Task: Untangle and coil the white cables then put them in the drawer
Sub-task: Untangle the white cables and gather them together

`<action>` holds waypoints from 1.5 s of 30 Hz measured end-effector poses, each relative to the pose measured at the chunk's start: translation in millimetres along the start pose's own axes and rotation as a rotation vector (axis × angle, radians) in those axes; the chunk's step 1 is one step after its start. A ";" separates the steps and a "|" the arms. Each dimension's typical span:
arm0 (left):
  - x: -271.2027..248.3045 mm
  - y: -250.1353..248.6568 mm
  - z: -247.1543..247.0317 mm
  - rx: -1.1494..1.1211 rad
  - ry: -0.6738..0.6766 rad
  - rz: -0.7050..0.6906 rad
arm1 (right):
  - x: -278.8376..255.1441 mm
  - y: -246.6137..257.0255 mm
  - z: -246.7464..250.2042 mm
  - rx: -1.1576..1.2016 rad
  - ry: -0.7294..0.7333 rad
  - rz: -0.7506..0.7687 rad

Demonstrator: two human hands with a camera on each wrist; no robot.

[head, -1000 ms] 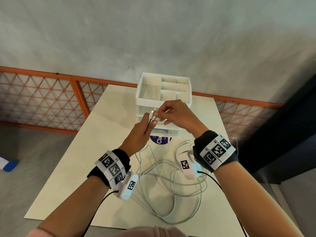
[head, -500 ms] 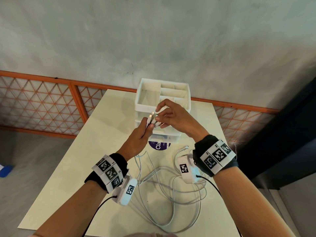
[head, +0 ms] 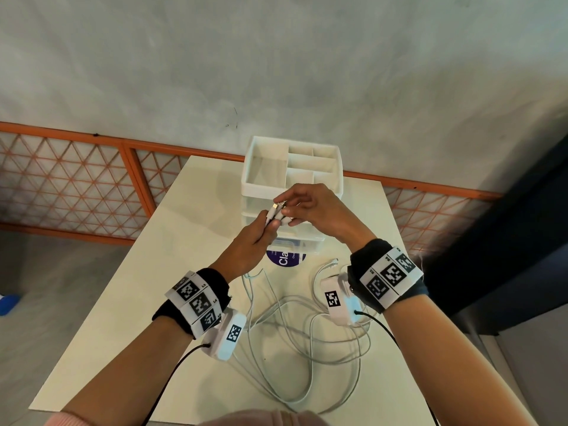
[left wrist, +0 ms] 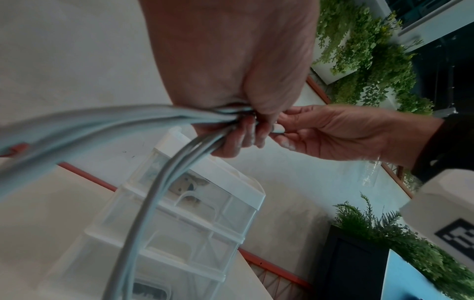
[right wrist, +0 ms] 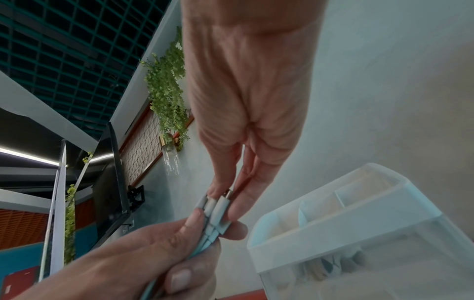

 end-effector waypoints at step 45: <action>17.5 -48.2 41.6 -0.355 -0.219 -0.083 | -9.8 -35.8 -78.8 0.044 0.535 -0.140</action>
Point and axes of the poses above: each hand's wrist, its own x-axis towards the middle knuckle, its own z-axis out of the back of the hand, y = z × x, the point moved 4 cm from there along x, towards the middle knuckle, and after that the axes turned 10 degrees about -z, right-handed, at the moved point
